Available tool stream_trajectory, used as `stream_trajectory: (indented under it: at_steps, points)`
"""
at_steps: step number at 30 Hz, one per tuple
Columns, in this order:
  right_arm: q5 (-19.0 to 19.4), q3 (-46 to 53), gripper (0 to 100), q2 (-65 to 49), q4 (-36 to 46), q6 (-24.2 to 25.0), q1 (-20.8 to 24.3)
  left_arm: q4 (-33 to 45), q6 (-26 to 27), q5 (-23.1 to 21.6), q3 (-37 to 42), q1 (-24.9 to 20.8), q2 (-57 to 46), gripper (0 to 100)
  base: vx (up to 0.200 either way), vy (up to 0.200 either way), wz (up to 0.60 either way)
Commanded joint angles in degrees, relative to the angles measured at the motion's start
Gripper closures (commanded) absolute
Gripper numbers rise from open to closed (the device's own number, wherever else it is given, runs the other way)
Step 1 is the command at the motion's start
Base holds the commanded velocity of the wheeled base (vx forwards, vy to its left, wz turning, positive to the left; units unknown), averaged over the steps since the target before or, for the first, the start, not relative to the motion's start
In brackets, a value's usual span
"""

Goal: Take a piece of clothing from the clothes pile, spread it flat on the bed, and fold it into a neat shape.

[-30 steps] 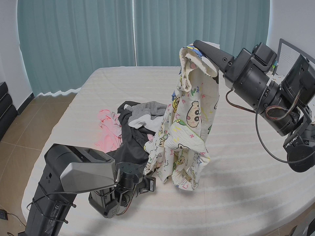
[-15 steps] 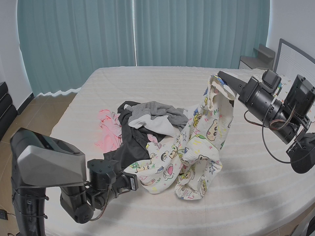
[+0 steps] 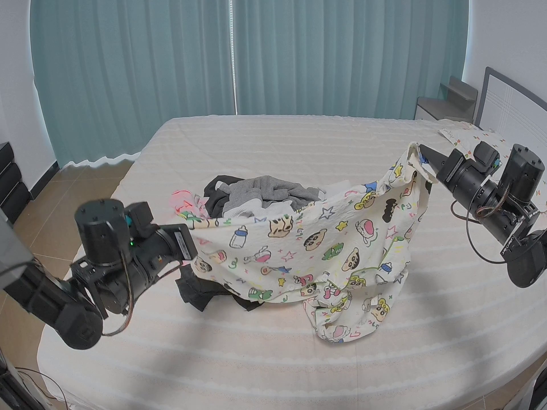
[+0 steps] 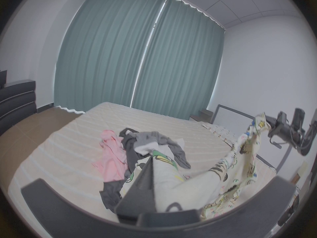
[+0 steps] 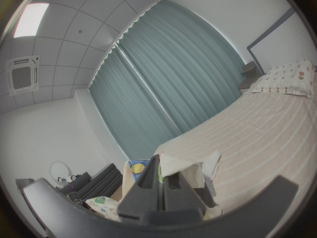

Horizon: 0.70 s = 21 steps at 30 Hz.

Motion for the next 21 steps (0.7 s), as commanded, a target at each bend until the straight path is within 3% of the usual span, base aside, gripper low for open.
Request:
stream_trajectory:
  at_steps: [1,10,17,21]
  points:
    - [-0.36,-7.81,100,-10.73,6.79,-0.06,-0.86,9.1,-0.16,4.3,-12.05,1.48,-13.42,100,0.0,0.0,0.0]
    - [-0.45,-11.86,100,-20.48,10.83,-0.41,4.23,8.92,0.19,8.96,-12.41,-0.54,-18.7,100,0.0,0.0,0.0]
    - [-0.36,-3.33,100,-21.36,9.69,-0.5,4.85,8.75,-0.77,8.87,-4.41,-1.94,-22.04,100,0.0,0.0,0.0]
    - [-1.59,1.77,100,-20.13,5.65,1.17,4.59,8.75,-5.78,8.87,0.16,-4.23,-23.88,100,0.0,0.0,0.0]
